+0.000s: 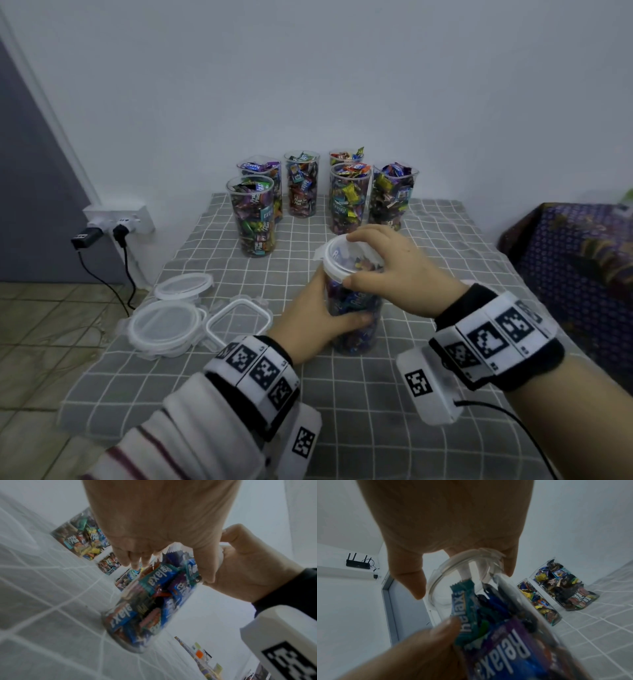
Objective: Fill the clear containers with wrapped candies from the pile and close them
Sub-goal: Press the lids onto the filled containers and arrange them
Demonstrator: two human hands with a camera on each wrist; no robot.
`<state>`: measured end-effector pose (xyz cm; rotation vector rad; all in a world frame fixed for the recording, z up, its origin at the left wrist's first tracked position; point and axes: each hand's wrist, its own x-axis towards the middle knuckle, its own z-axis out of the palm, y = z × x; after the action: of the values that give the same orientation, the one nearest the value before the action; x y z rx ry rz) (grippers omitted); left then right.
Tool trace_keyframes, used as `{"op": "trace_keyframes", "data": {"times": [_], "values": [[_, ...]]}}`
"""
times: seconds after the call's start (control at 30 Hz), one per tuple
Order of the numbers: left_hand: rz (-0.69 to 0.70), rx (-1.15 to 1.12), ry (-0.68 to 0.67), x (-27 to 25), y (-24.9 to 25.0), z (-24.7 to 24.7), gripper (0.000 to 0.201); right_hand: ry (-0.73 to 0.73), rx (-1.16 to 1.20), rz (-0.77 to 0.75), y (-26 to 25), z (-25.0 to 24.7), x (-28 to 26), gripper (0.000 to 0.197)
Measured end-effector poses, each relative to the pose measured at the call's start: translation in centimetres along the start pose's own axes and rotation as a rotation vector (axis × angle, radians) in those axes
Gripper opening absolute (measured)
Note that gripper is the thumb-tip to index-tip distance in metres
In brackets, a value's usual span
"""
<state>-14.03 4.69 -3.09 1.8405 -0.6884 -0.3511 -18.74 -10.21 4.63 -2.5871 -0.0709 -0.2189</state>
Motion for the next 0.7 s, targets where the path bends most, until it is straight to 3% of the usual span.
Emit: {"op": "trace_keyframes", "data": {"times": [0.1,0.37,0.7], "values": [[-0.017,-0.087,0.089,0.8,-0.2,1.1,0.091,0.017,0.054,-0.001,0.3,0.2,-0.2,0.065],[-0.016,-0.016,0.253,0.6,0.1,3.8,0.083,0.24,-0.001,0.077,-0.6,2.0,-0.2,0.064],[0.036,-0.009,0.307,0.1,-0.1,4.7,0.067,0.271,-0.095,0.154,-1.6,2.3,0.8,0.046]]}}
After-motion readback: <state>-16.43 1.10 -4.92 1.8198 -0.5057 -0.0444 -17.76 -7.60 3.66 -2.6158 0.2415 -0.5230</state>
